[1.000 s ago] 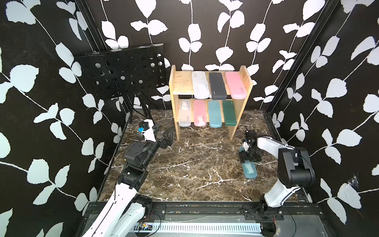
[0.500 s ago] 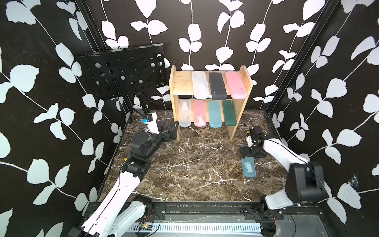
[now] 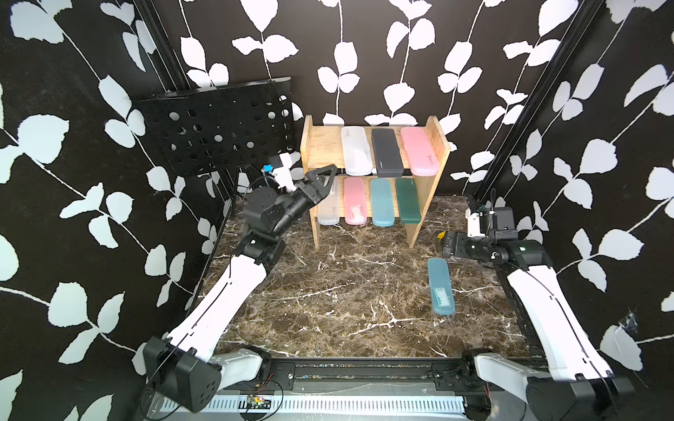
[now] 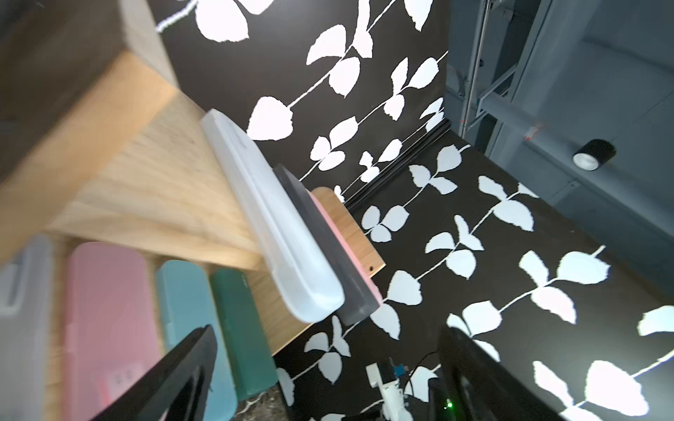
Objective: Remove the pencil cases from the shelf
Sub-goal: Place the pencil case at the center of the board, then pick up the pencil case from the shelf.
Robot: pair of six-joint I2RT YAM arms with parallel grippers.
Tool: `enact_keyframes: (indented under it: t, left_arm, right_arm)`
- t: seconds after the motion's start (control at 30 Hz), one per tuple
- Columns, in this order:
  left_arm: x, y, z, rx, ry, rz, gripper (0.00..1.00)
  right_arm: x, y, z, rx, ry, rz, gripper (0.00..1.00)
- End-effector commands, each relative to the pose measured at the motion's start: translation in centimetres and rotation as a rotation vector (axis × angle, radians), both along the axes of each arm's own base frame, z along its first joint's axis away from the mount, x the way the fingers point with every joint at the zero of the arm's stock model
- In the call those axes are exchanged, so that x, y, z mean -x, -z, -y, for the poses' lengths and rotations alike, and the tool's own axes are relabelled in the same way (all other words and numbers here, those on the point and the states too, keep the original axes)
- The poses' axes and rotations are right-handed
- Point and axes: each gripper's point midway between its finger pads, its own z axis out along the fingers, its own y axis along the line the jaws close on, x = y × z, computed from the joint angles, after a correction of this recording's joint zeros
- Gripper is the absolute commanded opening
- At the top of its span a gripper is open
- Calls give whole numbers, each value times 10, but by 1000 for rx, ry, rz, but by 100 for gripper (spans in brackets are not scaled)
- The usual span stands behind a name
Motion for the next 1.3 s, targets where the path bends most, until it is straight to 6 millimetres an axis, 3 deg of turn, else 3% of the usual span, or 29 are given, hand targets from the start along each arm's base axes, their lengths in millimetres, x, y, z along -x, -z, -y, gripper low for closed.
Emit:
enact_keyframes:
  t: [0.0, 0.13, 0.4, 0.63, 0.9, 1.17, 1.27]
  left_arm:
    - [-6, -7, 20, 62, 96, -112, 94]
    - [-25, 4, 32, 73, 122, -193, 93]
    - [-34, 14, 48, 75, 156, -248, 90]
    - [-38, 14, 53, 81, 167, -251, 69]
    - [-41, 21, 53, 77, 156, -277, 51]
    - [-48, 32, 55, 81, 141, -317, 42]
    - [-50, 35, 56, 88, 143, -323, 29]
  right_arm:
    - [2, -19, -8, -55, 3, 12, 99]
    - [1, -21, -8, -53, 2, 7, 99]
    - [-2, -19, -9, -59, 7, -14, 99]
    - [-4, -20, -13, -79, -1, -8, 100]
    - [-4, -19, -16, -92, -12, -11, 99]
    - [-2, -20, -12, -76, 0, 5, 98]
    - [-1, -21, -11, -77, 0, 15, 97]
